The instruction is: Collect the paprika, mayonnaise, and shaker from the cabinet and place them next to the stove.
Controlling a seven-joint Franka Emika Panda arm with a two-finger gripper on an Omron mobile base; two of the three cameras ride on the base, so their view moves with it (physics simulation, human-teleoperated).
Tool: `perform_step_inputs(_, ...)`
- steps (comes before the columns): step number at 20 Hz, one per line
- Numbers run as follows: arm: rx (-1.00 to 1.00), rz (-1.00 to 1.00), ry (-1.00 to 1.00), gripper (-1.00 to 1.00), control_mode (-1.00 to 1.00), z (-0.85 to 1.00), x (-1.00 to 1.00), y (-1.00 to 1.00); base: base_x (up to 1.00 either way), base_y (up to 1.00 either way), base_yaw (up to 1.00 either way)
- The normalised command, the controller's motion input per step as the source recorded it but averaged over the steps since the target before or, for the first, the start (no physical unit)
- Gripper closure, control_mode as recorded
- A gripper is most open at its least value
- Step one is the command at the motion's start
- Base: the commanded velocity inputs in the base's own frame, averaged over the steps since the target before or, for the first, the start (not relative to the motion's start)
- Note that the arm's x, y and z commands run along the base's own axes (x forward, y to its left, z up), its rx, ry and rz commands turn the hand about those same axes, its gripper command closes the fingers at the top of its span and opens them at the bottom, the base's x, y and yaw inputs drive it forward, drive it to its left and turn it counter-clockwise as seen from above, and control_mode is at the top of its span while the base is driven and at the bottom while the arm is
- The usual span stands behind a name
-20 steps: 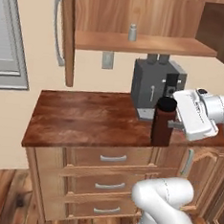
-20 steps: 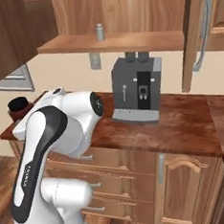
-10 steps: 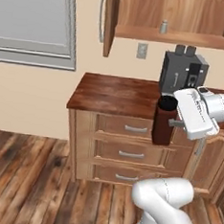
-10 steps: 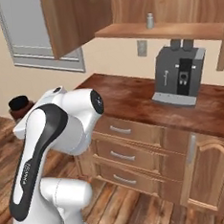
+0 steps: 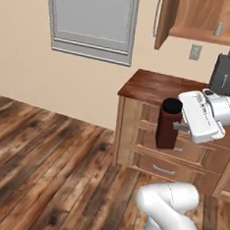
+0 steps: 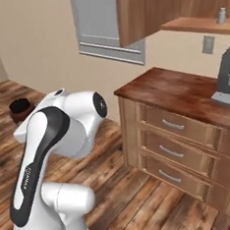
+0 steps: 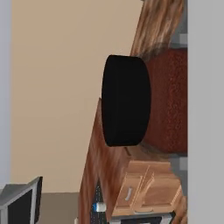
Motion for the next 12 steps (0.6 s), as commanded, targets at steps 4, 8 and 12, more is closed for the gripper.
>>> perform_step_inputs(4, 0.00, 0.00, 0.00, 1.00, 1.00, 0.00, 0.00, 0.00, -0.63, 0.49, 0.45)
perform_step_inputs(8, 0.00, 0.00, 0.00, 1.00, 1.00, 0.00, 0.00, 0.00, -0.69, 0.73, 0.39)
perform_step_inputs(12, 0.00, 0.00, 0.00, 1.00, 1.00, 0.00, 0.00, 0.00, -0.72, 0.89, 0.36)
